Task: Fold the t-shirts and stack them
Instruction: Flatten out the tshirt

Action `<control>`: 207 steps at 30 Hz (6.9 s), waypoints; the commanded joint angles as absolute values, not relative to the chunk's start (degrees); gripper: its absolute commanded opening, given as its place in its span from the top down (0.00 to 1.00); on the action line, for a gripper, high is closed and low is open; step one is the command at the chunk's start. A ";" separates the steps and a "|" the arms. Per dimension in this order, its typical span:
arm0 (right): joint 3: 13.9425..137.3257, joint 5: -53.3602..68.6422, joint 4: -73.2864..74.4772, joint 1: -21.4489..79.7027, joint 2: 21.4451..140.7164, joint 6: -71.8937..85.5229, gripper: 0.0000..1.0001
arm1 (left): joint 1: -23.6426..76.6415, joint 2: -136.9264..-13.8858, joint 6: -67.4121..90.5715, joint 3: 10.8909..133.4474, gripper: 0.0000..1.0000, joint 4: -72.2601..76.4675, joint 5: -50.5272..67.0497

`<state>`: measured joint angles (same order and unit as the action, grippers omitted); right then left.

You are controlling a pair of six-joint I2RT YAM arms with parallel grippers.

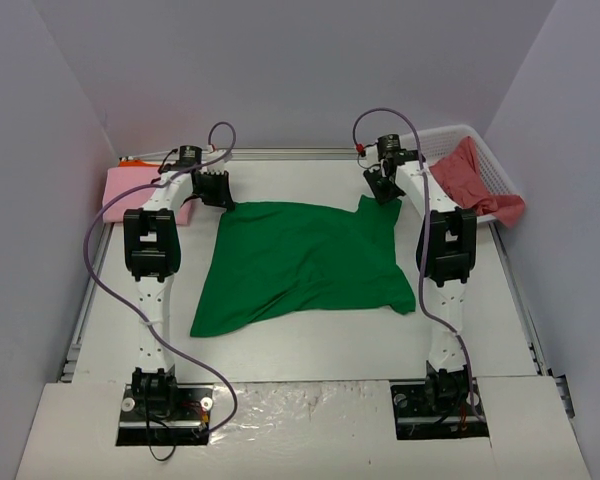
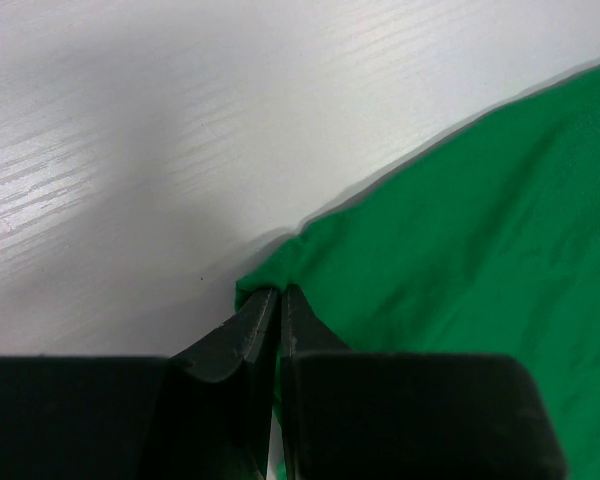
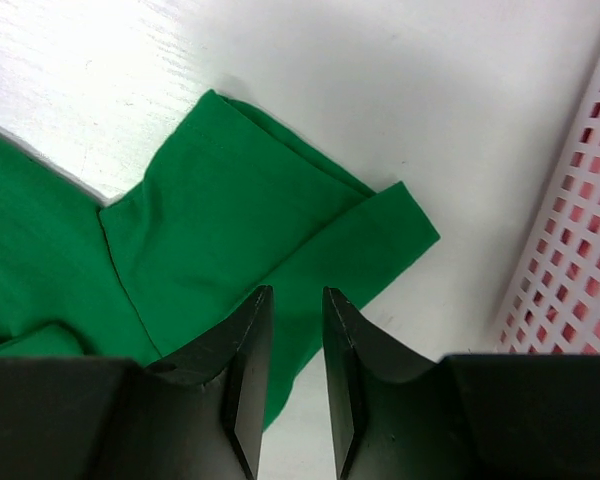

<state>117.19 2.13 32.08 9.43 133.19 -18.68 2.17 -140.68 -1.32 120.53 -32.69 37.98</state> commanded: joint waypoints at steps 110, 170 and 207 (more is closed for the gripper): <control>116.81 -4.48 32.96 9.06 139.22 -19.42 0.70 | 1.14 -138.69 -0.88 117.60 0.98 -31.64 39.82; 113.91 3.78 37.09 5.54 126.65 -18.46 0.93 | 0.35 -128.94 0.62 110.74 0.98 -30.06 40.61; 122.87 2.29 38.76 9.23 139.13 -17.49 0.73 | 0.35 -129.81 0.88 108.90 0.98 -28.83 40.78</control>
<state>121.10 3.38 36.29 9.08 139.44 -17.98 0.67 -132.68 0.69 108.73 -29.58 40.64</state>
